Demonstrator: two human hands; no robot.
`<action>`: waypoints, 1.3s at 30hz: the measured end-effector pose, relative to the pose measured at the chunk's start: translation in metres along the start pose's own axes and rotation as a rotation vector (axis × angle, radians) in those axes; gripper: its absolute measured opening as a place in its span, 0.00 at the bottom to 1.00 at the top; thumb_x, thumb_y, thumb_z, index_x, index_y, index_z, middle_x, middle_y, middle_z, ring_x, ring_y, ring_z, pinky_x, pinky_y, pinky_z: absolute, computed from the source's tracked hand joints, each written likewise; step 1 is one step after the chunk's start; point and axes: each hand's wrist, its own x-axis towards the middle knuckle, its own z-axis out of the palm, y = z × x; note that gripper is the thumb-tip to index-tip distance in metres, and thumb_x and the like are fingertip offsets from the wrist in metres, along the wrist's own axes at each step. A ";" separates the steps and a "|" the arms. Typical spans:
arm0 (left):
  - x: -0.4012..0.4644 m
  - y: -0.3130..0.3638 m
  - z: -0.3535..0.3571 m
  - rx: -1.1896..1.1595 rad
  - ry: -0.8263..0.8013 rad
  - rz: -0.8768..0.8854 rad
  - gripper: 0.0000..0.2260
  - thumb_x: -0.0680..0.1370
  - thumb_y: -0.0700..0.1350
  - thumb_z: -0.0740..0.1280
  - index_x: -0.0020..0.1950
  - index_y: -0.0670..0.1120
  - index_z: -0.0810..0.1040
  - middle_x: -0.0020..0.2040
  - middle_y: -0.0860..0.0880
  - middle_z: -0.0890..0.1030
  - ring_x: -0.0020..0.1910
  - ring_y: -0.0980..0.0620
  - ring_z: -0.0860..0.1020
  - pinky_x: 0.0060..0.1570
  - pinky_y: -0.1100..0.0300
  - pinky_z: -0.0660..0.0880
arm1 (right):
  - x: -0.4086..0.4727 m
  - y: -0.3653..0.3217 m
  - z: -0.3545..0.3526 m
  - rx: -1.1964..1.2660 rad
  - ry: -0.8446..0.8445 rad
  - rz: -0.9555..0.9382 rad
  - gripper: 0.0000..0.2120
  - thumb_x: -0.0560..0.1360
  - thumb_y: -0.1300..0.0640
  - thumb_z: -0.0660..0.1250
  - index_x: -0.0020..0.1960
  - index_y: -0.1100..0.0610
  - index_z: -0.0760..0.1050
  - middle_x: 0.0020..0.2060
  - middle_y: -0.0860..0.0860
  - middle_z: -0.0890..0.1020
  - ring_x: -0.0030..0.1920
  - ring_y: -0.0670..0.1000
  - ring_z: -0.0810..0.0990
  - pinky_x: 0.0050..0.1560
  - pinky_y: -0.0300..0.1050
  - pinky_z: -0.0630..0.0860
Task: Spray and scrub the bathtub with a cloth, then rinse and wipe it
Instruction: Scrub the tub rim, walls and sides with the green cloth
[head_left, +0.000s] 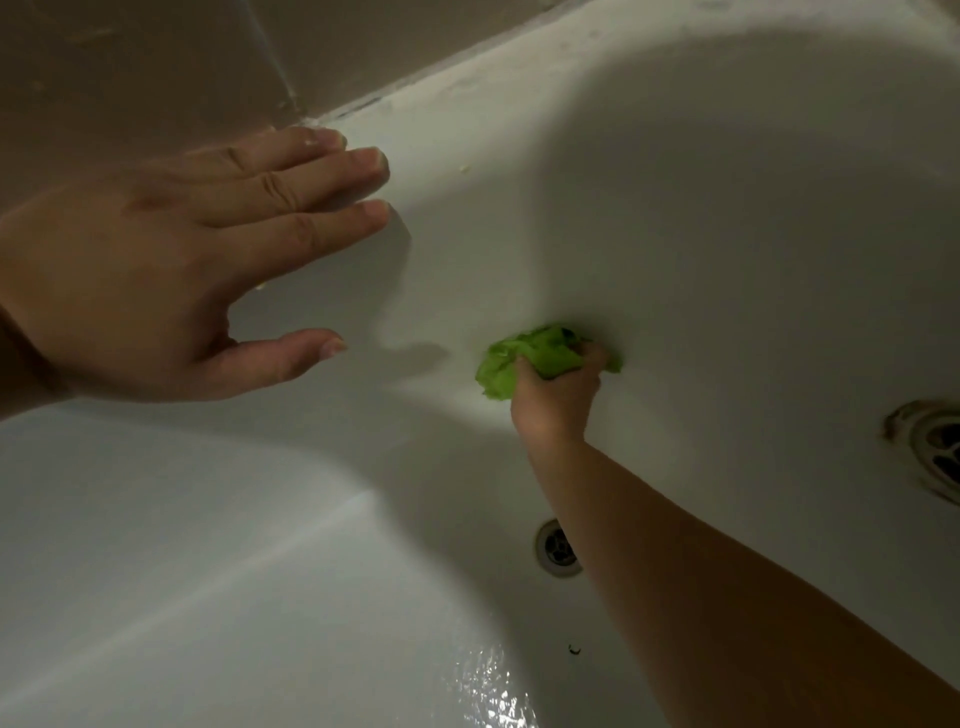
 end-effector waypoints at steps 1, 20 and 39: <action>0.001 0.000 0.001 -0.001 -0.004 0.002 0.35 0.79 0.59 0.67 0.79 0.38 0.67 0.81 0.41 0.65 0.80 0.41 0.63 0.78 0.41 0.61 | 0.002 0.001 -0.005 -0.012 0.107 -0.029 0.24 0.74 0.66 0.72 0.66 0.60 0.67 0.63 0.60 0.74 0.54 0.58 0.79 0.57 0.49 0.77; 0.002 0.000 -0.001 -0.005 -0.002 0.003 0.35 0.79 0.59 0.65 0.79 0.38 0.67 0.81 0.42 0.64 0.81 0.42 0.61 0.79 0.44 0.60 | 0.001 0.016 -0.013 -0.071 0.166 0.256 0.30 0.79 0.56 0.70 0.76 0.55 0.62 0.72 0.60 0.69 0.69 0.62 0.73 0.69 0.53 0.72; 0.007 0.008 -0.003 0.067 0.025 -0.011 0.33 0.79 0.57 0.65 0.78 0.39 0.70 0.80 0.42 0.66 0.80 0.45 0.63 0.79 0.47 0.60 | -0.064 -0.160 -0.077 0.376 -0.168 -0.160 0.30 0.72 0.57 0.78 0.68 0.55 0.68 0.55 0.50 0.81 0.52 0.48 0.85 0.55 0.57 0.84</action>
